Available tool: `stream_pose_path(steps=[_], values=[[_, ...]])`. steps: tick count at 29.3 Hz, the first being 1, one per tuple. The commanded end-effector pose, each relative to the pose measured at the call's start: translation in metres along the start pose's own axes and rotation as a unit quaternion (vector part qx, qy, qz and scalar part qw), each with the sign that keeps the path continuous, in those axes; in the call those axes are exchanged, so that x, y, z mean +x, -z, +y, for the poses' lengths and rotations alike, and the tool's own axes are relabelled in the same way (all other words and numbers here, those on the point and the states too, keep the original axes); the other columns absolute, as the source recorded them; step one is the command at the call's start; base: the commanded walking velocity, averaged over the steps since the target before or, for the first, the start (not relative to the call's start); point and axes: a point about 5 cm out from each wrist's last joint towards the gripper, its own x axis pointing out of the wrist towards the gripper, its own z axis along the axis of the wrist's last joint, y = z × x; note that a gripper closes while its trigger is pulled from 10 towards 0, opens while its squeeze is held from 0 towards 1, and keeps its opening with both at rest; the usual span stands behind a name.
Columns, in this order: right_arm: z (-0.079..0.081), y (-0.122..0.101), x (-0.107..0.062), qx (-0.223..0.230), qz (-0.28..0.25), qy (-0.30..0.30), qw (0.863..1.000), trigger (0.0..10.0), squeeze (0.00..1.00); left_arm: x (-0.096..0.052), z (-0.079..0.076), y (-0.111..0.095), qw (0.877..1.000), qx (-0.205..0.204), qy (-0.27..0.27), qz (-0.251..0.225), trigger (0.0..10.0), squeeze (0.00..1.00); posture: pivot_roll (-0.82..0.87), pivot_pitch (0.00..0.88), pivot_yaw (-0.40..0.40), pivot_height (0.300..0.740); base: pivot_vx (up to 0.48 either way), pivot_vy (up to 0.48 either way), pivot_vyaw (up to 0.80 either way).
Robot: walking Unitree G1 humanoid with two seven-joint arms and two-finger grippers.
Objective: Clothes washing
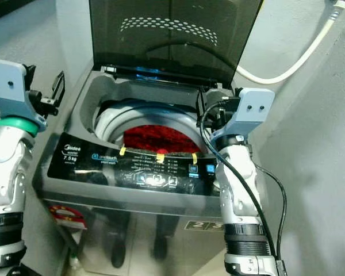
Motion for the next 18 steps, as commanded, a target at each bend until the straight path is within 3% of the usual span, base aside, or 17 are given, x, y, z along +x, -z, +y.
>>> stream_pose_path(steps=[1,18], values=[[-0.0013,0.0008,-0.0022,0.002,-0.002,0.003,1.0,10.0,0.0,0.0011,-0.0012,0.0019,1.0,-0.009,0.0,0.006,10.0,0.0,0.07,0.017,-0.031,0.74,0.0,0.0,0.0],[-0.0007,0.0007,-0.0017,0.002,-0.003,0.0,1.0,10.0,0.0,0.0022,-0.0039,0.0032,1.0,-0.019,0.001,0.008,10.0,0.0,0.07,0.01,-0.031,0.74,0.0,0.0,0.0]])
